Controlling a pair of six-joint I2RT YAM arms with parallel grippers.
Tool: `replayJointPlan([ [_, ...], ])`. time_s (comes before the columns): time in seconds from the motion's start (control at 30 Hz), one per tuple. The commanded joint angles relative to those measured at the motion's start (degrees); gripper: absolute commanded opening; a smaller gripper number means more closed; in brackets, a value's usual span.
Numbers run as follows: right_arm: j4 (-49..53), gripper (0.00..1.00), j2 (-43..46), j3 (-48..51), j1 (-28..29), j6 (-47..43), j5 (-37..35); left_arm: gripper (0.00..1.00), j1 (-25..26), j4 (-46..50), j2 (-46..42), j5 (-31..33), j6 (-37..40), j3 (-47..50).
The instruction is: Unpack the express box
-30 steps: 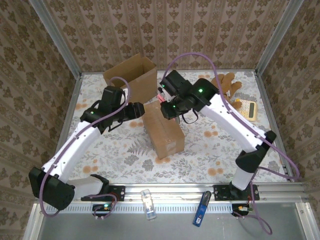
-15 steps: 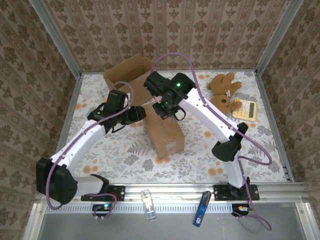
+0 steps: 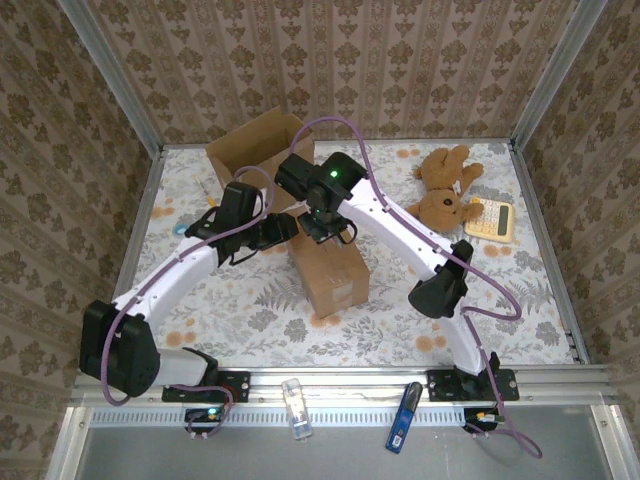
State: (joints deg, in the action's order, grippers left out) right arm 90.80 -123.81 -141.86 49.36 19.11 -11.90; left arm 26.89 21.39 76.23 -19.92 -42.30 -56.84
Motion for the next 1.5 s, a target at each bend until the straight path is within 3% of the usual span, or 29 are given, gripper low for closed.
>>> replayJointPlan([
  [0.0, 1.7, 0.00, -0.9, -2.1, 0.2, 0.9, -2.0, 0.46, -0.4, -1.9, 0.5, -1.5, -0.9, 0.7],
  [0.3, 1.2, 0.00, -1.4, -2.2, 0.1, 1.1, -2.6, 0.51, -0.4, -2.7, 1.0, -1.7, -1.2, 1.2],
  [1.47, 0.8, 0.00, -4.0, -0.3, 0.5, 5.5, -4.8, 0.48, -0.4, -4.9, 0.9, -2.2, -1.9, 6.9],
])
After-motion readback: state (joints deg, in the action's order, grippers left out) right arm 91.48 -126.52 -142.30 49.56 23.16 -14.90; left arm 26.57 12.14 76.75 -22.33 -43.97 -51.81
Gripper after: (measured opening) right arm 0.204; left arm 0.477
